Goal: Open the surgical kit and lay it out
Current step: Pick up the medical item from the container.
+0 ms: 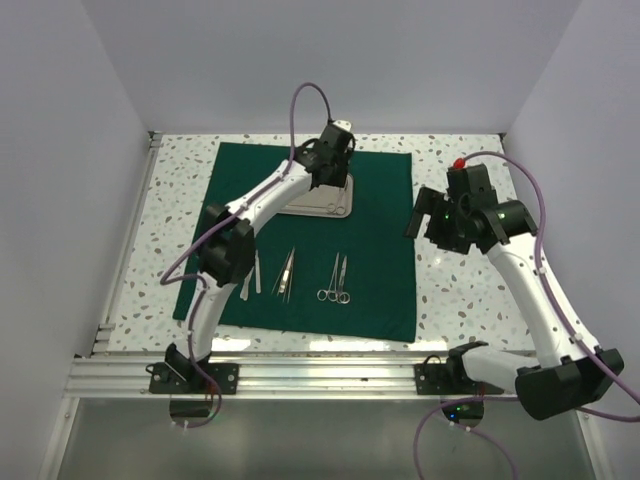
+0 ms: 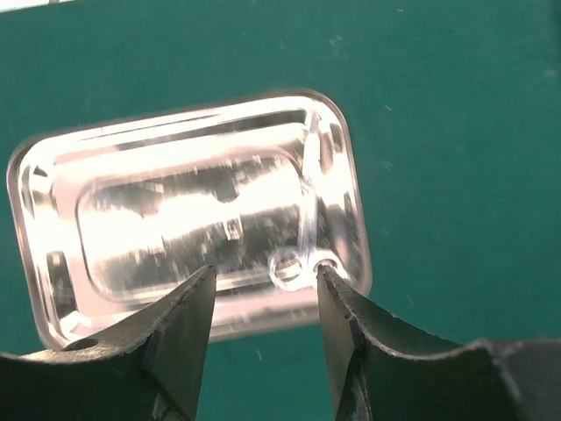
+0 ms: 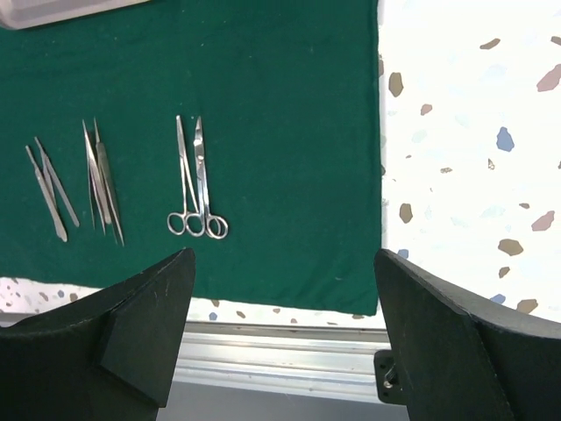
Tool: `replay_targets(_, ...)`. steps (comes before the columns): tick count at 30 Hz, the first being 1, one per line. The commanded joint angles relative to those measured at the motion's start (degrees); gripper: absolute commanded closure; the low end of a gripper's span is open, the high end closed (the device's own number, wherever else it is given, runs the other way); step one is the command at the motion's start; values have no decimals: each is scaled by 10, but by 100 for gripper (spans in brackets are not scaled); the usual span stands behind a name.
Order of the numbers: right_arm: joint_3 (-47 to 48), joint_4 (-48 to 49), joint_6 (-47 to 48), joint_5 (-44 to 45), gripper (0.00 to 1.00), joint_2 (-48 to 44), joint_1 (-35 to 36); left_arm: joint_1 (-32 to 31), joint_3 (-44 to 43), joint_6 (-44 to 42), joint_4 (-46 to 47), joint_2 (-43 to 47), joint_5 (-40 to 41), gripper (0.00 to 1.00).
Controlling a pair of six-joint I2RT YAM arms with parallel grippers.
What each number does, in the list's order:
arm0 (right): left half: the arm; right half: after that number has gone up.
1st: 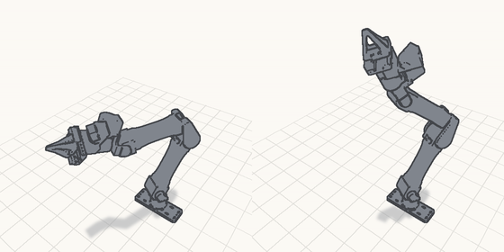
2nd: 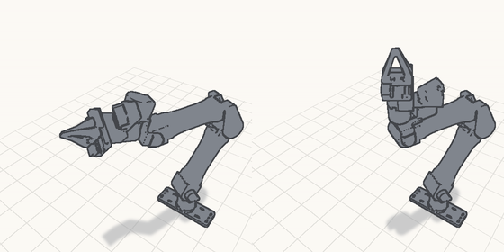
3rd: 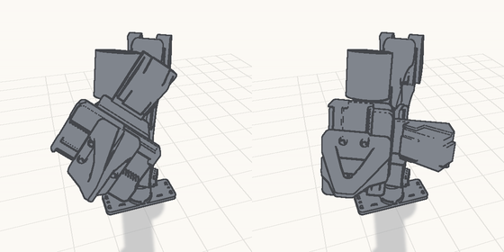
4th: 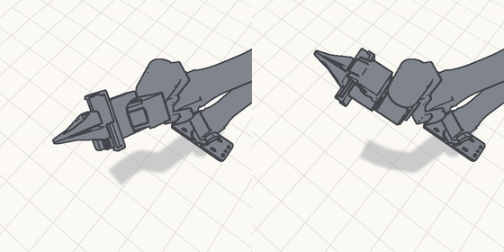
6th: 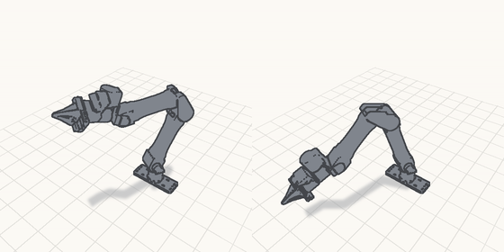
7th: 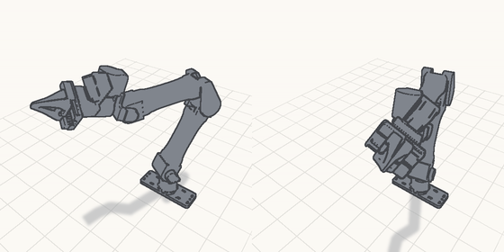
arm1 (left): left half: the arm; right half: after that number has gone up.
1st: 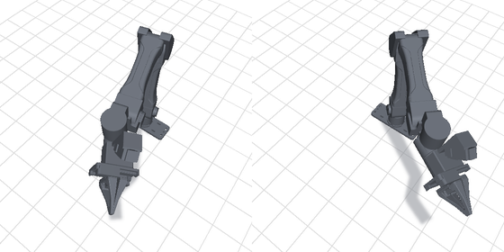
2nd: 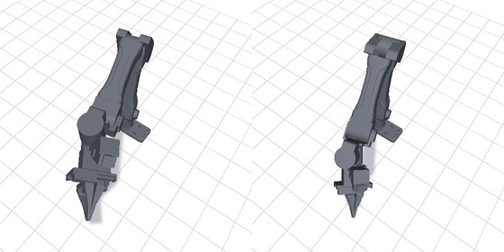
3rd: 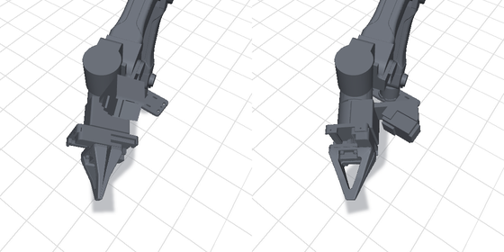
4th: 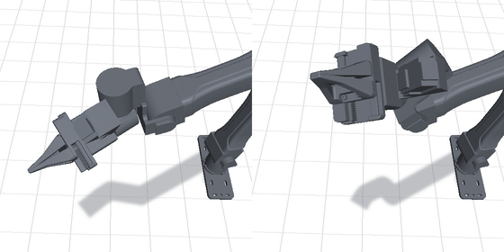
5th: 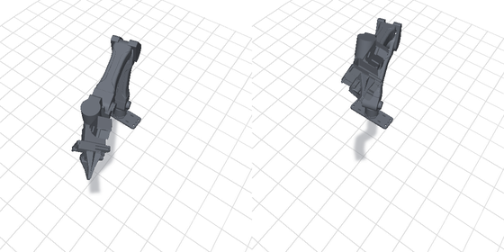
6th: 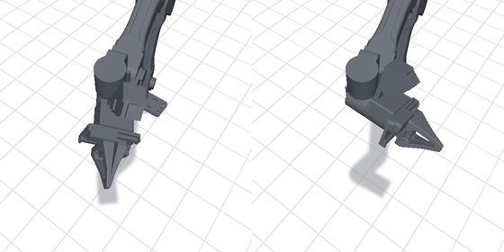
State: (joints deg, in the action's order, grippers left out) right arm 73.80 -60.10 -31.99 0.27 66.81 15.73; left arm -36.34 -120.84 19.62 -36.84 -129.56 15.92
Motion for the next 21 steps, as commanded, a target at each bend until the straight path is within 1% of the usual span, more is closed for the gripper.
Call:
replay_targets(1, 35, -4, 1, 25, 13, 19, -2, -6, -71, -80, -20, -58, 9, 46)
replay_targets(9, 77, -45, 18, 54, 13, 59, -2, 6, -81, -98, 46, -112, -16, 46)
replay_targets(21, 70, -52, 15, 61, 13, 76, -2, 5, -98, -99, 65, -174, -37, 45)
